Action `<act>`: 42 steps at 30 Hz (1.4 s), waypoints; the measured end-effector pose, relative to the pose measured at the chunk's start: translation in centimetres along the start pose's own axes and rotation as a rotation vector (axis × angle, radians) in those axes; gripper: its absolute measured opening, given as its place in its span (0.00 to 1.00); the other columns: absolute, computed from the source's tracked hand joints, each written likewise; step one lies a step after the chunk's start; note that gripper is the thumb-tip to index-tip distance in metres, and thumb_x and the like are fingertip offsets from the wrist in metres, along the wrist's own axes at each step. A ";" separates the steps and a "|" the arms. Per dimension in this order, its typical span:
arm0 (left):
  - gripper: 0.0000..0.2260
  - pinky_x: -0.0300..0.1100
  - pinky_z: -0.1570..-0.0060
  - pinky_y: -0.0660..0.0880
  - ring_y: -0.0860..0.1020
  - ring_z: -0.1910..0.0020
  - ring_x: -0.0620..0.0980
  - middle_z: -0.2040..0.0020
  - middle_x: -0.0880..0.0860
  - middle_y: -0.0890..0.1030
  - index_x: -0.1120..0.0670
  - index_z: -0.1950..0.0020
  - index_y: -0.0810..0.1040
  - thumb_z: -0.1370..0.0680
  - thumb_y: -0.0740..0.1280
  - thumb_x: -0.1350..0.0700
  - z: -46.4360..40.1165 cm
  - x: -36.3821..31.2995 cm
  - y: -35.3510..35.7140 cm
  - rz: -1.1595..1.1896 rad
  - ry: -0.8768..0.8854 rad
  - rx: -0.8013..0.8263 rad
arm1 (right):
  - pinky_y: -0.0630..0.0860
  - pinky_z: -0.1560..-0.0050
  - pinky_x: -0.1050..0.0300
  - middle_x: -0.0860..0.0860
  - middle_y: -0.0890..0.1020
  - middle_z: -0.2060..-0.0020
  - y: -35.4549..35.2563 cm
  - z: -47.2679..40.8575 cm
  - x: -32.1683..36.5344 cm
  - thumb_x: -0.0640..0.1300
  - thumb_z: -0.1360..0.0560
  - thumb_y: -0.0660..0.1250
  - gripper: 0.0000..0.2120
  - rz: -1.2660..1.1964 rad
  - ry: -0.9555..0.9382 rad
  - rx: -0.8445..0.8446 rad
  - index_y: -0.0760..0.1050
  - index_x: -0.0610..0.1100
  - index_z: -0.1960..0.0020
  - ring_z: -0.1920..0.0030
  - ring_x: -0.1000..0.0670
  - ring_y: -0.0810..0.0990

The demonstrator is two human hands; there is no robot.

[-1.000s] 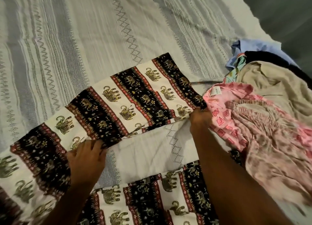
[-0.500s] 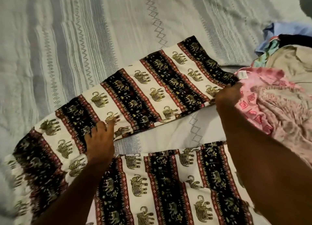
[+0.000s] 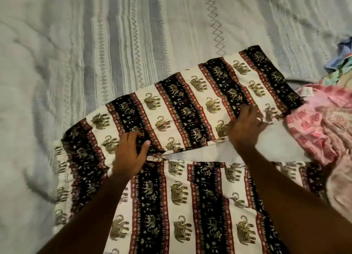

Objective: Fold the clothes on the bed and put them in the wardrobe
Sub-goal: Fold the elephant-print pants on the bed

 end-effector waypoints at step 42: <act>0.14 0.38 0.69 0.65 0.74 0.67 0.46 0.59 0.48 0.79 0.54 0.46 0.74 0.20 0.67 0.44 13.3 27.9 -11.5 0.063 -0.491 -0.184 | 0.54 0.28 0.30 0.42 0.73 0.32 9.2 16.3 50.2 0.68 0.23 0.61 0.31 0.267 -1.120 0.430 0.71 0.47 0.31 0.27 0.38 0.66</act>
Point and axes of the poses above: each hand's wrist, its own z-axis away from the middle knuckle, its own y-axis out of the palm, x = y × z, the point moved 2 cm from there along -z, towards the middle knuckle
